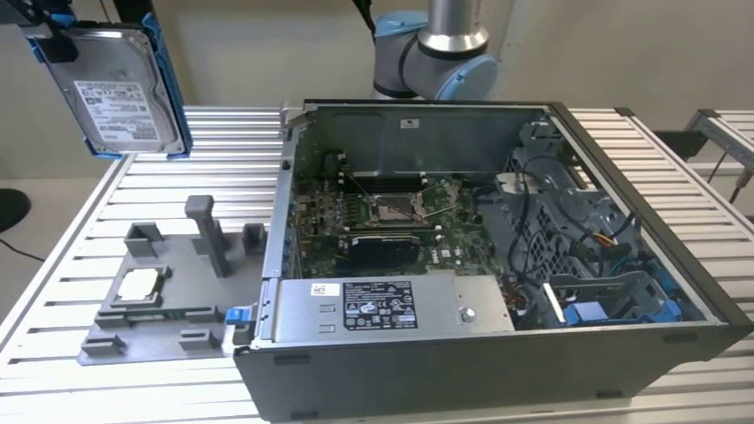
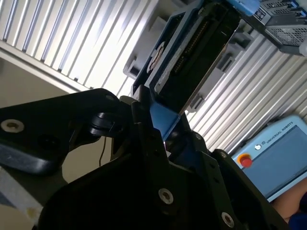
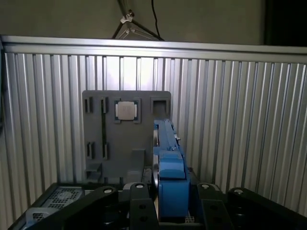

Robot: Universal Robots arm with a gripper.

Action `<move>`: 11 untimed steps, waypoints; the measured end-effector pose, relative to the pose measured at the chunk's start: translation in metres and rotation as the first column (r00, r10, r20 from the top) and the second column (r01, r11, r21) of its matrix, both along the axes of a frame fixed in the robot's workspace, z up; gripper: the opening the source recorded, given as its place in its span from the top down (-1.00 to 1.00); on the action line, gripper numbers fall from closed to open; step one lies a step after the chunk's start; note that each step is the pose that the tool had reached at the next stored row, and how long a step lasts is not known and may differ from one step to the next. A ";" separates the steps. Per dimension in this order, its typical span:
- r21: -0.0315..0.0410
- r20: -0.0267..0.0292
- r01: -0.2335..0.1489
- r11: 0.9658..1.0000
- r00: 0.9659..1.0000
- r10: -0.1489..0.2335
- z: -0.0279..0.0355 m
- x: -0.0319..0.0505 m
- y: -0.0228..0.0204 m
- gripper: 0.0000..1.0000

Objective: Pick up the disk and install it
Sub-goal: 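Pick up the disk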

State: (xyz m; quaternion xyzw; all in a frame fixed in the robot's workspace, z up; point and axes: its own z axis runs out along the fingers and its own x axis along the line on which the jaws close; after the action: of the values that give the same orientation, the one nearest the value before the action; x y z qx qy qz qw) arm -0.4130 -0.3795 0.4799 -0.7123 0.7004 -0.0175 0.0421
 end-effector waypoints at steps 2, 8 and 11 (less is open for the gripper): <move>0.000 0.000 0.000 1.000 1.000 0.000 0.0088 0.0001 0.0000 1.00; 0.003 0.000 0.000 1.000 1.000 0.000 0.0261 0.0001 0.0000 1.00; 0.003 0.000 0.000 1.000 1.000 0.000 0.0260 0.0001 0.0000 1.00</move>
State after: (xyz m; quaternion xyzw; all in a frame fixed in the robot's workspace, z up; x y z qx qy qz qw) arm -0.4129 -0.3795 0.5059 -0.7123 0.7004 -0.0163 0.0433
